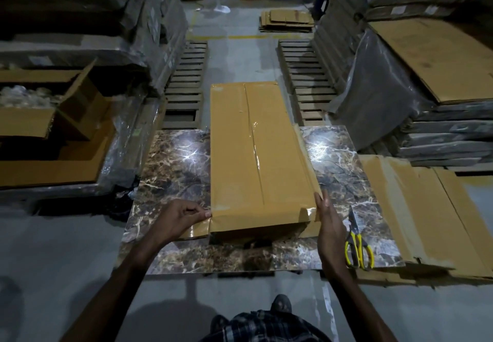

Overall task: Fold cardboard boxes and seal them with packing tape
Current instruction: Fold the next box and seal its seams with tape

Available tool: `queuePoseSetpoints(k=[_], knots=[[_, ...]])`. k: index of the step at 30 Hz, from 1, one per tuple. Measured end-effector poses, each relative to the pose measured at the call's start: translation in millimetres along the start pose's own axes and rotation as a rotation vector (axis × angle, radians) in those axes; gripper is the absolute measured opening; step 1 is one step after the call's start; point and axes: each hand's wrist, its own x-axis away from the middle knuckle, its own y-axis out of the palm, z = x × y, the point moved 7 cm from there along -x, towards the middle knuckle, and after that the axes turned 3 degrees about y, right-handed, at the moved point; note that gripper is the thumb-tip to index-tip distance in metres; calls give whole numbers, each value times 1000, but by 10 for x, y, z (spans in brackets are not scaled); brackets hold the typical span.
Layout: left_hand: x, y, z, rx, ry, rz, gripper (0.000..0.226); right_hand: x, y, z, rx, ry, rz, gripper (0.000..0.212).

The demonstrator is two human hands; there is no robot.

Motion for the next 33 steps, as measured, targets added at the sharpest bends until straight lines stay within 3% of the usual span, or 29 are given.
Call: queuePoseSetpoints(k=[2, 5, 8, 12, 17, 21, 26, 30, 33], knots=[[-11, 35, -12, 7, -27, -2, 15, -35, -33, 59, 44, 1, -5, 102], [-40, 149, 1, 6, -47, -10, 13, -137, -132, 100, 135, -8, -49, 102], [-92, 319, 77, 12, -44, -28, 16, -256, -281, 32, 266, -39, 40, 65], [-219, 607, 255, 40, -34, -49, 19, -216, -273, -318, 519, -334, 255, 43], [-315, 752, 222, 153, -45, -68, 26, 75, 508, -387, 685, -623, 16, 28], [-376, 744, 145, 166, -14, -90, 36, 137, 855, -277, 749, -673, 81, 20], [-410, 757, 143, 206, 15, -94, 41, 190, 1014, -247, 847, -657, 189, 34], [-418, 762, 139, 155, 10, -125, 16, 205, 1049, -228, 910, -653, 218, 48], [-423, 780, 88, 105, -4, -128, 16, 210, 1065, -225, 928, -668, 228, 52]])
